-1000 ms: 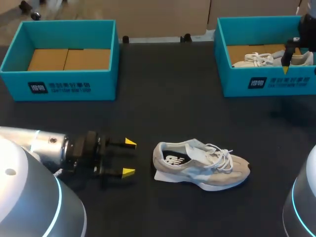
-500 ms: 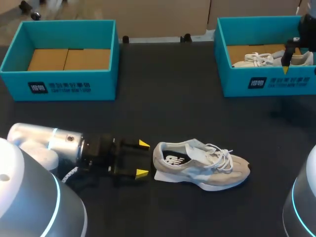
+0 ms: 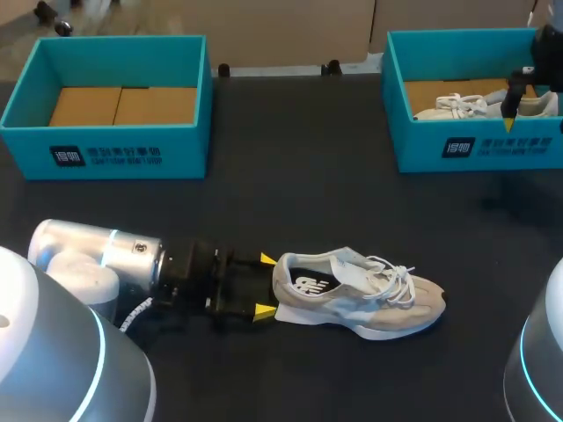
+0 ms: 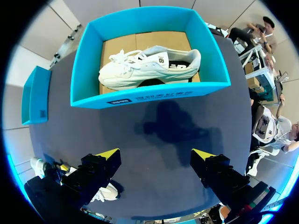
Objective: Take the shoe out of the shoebox, open the shoe tongue, remove and reinsert the insole, then place the shoe into the shoebox
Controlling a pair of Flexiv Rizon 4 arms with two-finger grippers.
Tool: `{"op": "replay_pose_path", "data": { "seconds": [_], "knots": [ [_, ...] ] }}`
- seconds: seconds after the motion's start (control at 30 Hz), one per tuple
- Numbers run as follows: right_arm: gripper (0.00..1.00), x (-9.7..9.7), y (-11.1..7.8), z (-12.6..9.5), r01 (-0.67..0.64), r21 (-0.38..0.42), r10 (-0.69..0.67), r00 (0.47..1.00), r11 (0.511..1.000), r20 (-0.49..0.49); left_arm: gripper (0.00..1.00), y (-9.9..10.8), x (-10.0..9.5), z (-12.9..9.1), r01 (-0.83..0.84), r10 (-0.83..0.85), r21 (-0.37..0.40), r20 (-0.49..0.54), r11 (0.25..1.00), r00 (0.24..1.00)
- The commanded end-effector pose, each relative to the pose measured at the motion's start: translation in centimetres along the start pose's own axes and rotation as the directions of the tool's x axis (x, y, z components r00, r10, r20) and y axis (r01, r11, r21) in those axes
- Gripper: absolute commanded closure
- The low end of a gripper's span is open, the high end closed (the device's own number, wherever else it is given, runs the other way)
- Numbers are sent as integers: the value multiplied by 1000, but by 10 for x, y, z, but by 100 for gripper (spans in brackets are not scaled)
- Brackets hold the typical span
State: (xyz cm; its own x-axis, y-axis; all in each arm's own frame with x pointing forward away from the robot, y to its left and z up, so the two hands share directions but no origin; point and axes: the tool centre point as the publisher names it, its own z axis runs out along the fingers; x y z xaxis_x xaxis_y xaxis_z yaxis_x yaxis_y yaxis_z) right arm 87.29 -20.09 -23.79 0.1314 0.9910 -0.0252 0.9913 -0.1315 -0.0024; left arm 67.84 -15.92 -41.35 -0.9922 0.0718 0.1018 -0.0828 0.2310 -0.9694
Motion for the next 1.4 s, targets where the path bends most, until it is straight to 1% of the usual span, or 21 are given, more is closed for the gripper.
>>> {"op": "replay_pose_path", "data": {
  "seconds": [0.03, 0.43, 0.67, 1.4],
  "knots": [
    [0, 0, -1, 0, 0, -2, 0, 1000, 1000, -1, 0, 3, -2, 7, 2, -2, 1, -5, 1000, 1000],
    [0, 0, -1, 0, 0, -2, 0, 1000, 1000, -1, 0, 3, -5, 18, 4, -4, -1, -2, 1000, 1000],
    [0, 0, -1, 0, 0, -2, 0, 1000, 1000, -1, 0, 3, -9, 20, 5, -5, 0, 7, 1000, 1000],
    [0, 0, -1, 0, 0, -2, 0, 1000, 1000, -1, 0, 0, -7, 33, 1, 0, 8, -35, 1000, 999]
  ]
}}
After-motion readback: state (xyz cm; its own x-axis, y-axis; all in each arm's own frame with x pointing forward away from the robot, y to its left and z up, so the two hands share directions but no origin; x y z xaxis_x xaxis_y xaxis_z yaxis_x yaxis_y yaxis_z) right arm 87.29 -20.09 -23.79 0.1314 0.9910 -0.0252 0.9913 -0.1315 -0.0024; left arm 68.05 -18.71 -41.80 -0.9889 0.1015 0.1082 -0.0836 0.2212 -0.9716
